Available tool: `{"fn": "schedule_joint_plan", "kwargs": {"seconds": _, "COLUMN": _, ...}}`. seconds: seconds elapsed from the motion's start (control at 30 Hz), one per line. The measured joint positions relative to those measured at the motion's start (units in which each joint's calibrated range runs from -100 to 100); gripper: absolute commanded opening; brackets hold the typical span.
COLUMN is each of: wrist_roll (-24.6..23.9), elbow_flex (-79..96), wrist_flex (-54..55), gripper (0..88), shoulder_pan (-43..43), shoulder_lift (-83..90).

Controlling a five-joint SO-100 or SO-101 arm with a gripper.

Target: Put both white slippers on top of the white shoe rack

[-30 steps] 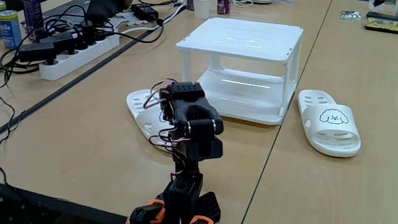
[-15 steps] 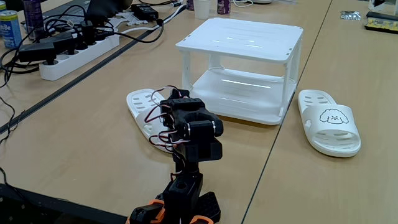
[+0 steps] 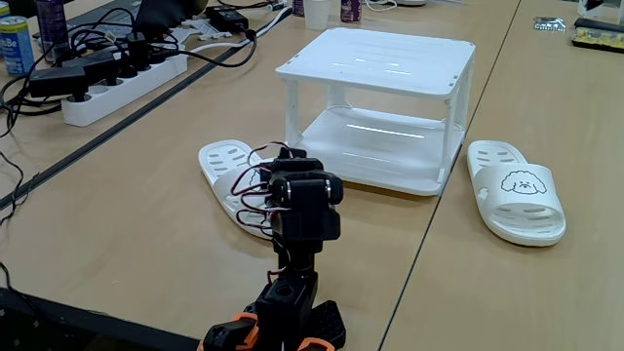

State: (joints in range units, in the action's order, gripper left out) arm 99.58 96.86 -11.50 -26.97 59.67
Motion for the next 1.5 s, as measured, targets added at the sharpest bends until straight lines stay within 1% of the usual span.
{"fn": "schedule_joint_plan", "kwargs": {"seconds": 0.17, "wrist_roll": 0.00, "elbow_flex": 0.00, "wrist_flex": 2.92, "gripper": 23.3, "shoulder_pan": -0.30, "shoulder_lift": -3.13}}
{"fn": "schedule_joint_plan", "kwargs": {"seconds": 0.43, "wrist_roll": 0.00, "elbow_flex": -1.71, "wrist_flex": 18.97, "gripper": 23.2, "shoulder_pan": -0.37, "shoulder_lift": -18.31}}
{"fn": "schedule_joint_plan", "kwargs": {"seconds": 0.53, "wrist_roll": 0.00, "elbow_flex": -4.40, "wrist_flex": 22.66, "gripper": 23.2, "shoulder_pan": -0.45, "shoulder_lift": -22.35}}
{"fn": "schedule_joint_plan", "kwargs": {"seconds": 0.77, "wrist_roll": 0.00, "elbow_flex": -7.37, "wrist_flex": 23.95, "gripper": 22.9, "shoulder_pan": -4.79, "shoulder_lift": -24.58}}
{"fn": "schedule_joint_plan", "kwargs": {"seconds": 0.8, "wrist_roll": 0.00, "elbow_flex": -7.37, "wrist_flex": 23.95, "gripper": 21.7, "shoulder_pan": -5.32, "shoulder_lift": -24.58}}
{"fn": "schedule_joint_plan", "kwargs": {"seconds": 0.87, "wrist_roll": 0.00, "elbow_flex": -7.37, "wrist_flex": 23.95, "gripper": 16.7, "shoulder_pan": -6.29, "shoulder_lift": -24.58}}
{"fn": "schedule_joint_plan", "kwargs": {"seconds": 1.03, "wrist_roll": 0.00, "elbow_flex": -7.37, "wrist_flex": 23.95, "gripper": 0.9, "shoulder_pan": -7.87, "shoulder_lift": -24.58}}
{"fn": "schedule_joint_plan", "kwargs": {"seconds": 1.3, "wrist_roll": 0.00, "elbow_flex": -9.97, "wrist_flex": 24.81, "gripper": 0.8, "shoulder_pan": -8.24, "shoulder_lift": -24.16}}
{"fn": "schedule_joint_plan", "kwargs": {"seconds": 1.4, "wrist_roll": 0.00, "elbow_flex": -13.30, "wrist_flex": 24.72, "gripper": 0.8, "shoulder_pan": -10.71, "shoulder_lift": -22.27}}
{"fn": "schedule_joint_plan", "kwargs": {"seconds": 1.5, "wrist_roll": 0.00, "elbow_flex": -16.08, "wrist_flex": 24.72, "gripper": 0.8, "shoulder_pan": -15.36, "shoulder_lift": -20.45}}
